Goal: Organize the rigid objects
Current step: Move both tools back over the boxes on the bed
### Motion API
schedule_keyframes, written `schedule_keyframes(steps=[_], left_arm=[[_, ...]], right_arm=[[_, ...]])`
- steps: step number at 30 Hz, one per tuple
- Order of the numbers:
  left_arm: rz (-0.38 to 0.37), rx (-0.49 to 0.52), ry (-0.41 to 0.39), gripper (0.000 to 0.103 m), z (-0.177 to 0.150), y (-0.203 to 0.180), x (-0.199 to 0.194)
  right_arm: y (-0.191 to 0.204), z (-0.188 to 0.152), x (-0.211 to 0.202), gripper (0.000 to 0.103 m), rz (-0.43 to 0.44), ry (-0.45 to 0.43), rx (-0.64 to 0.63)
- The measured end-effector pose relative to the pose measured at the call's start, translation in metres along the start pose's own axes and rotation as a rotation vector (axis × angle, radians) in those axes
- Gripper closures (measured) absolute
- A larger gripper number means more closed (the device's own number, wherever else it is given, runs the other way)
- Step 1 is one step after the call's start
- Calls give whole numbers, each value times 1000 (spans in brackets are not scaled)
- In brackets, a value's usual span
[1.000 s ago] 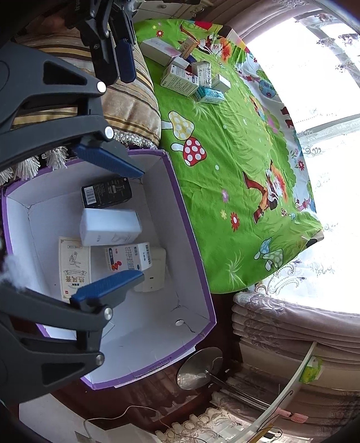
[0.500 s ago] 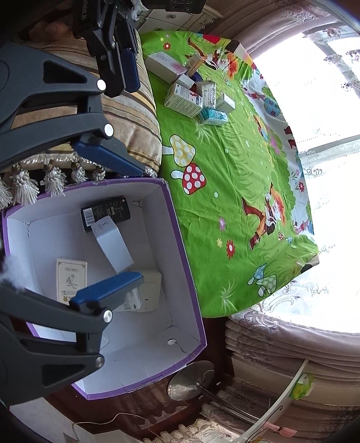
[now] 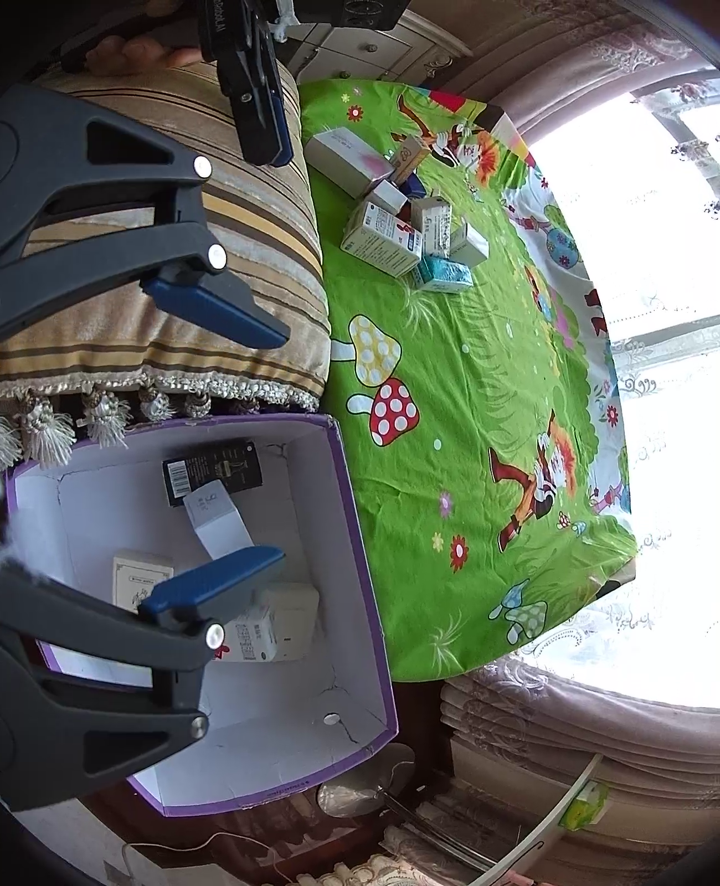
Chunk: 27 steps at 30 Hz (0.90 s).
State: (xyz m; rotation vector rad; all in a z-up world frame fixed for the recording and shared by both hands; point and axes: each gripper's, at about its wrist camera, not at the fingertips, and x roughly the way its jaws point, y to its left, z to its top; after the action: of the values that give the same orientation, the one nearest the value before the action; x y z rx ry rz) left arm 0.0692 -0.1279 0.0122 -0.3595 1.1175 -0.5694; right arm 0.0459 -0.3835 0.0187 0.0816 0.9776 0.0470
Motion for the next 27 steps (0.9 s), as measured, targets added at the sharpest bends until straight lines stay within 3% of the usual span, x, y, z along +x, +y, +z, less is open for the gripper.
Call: schedule_keyframes(steps=[11,27], left_arm=[[58,-133,-60,44,1,66,-37],[200,-170,-112,44,23,114,-64]], right_arm=[[29,6,8,26,44,23,-54],[65,21,22,25,68,50,-136]])
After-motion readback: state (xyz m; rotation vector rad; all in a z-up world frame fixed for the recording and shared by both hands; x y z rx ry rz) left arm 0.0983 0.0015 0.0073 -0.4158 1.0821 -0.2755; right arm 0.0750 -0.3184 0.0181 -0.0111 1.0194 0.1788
